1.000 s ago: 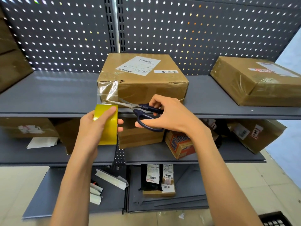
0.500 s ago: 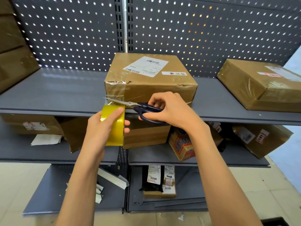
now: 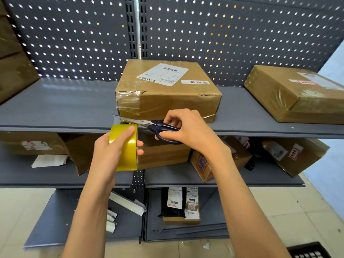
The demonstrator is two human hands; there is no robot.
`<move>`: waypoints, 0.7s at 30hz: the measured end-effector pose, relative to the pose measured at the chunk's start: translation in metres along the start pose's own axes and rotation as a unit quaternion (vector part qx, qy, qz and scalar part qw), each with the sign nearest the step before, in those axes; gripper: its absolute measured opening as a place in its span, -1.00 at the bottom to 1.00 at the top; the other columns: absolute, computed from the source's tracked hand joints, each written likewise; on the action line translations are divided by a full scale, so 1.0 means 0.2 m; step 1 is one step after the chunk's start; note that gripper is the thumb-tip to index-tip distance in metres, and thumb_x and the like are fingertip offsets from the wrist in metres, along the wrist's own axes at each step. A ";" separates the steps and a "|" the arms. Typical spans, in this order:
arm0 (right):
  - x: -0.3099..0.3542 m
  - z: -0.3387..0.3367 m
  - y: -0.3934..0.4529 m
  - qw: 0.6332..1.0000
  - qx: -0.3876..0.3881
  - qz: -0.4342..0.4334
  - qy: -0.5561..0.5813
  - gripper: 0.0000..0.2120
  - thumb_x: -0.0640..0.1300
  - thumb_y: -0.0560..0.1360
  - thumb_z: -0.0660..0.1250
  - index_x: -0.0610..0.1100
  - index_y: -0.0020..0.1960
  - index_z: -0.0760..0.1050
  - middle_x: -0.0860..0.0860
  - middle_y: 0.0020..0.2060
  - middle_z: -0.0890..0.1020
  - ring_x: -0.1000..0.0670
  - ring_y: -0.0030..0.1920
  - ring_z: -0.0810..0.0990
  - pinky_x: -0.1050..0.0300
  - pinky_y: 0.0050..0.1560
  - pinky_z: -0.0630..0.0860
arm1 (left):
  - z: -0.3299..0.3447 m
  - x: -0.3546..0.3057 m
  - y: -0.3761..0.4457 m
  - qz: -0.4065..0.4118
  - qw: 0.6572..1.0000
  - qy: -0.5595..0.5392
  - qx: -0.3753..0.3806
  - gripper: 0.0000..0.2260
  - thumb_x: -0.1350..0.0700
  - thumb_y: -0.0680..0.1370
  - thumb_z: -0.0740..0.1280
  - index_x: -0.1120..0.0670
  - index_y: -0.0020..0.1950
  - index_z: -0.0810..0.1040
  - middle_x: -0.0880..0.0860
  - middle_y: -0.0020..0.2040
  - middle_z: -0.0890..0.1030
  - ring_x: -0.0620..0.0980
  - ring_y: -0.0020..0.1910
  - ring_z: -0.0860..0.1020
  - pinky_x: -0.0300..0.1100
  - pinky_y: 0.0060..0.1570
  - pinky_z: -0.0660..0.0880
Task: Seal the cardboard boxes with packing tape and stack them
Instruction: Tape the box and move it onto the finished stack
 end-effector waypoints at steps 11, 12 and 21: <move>0.06 -0.24 -0.12 0.977 -0.177 -0.032 0.118 -0.76 -0.04 0.34 0.54 -0.10 -0.09 0.58 0.08 -0.27 0.63 0.13 -0.26 0.55 0.36 -0.25 0.45 | 0.05 -0.10 -0.14 0.043 0.999 0.002 0.016 -0.87 0.04 0.52 0.35 0.09 -0.06 0.56 0.03 -0.39 0.66 -0.07 -0.48 0.60 -0.21 -0.42 0.57; 0.04 -0.28 -0.14 0.972 -0.199 -0.025 0.120 -0.74 -0.01 0.34 0.55 -0.11 -0.09 0.58 0.09 -0.29 0.63 0.14 -0.27 0.55 0.37 -0.26 0.45 | 0.07 -0.10 -0.15 0.044 0.999 0.003 0.022 -0.87 0.04 0.52 0.35 0.10 -0.06 0.56 0.04 -0.39 0.66 -0.06 -0.48 0.60 -0.20 -0.41 0.57; -0.40 -0.53 -0.25 0.935 -0.333 0.121 0.026 -0.75 -0.12 0.57 0.26 -0.20 0.20 0.48 -0.05 0.01 0.58 0.00 0.00 0.53 0.34 -0.18 0.32 | 0.28 -0.11 -0.22 0.060 0.991 0.012 0.119 -0.80 0.00 0.40 0.36 0.08 -0.07 0.56 0.09 -0.37 0.65 -0.03 -0.47 0.59 -0.18 -0.39 0.57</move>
Point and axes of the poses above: each hand's wrist, its own y-axis towards the middle knuckle, its own z-axis out of the palm, x = y × z, the point moved 8 cm from there along y, towards the middle knuckle
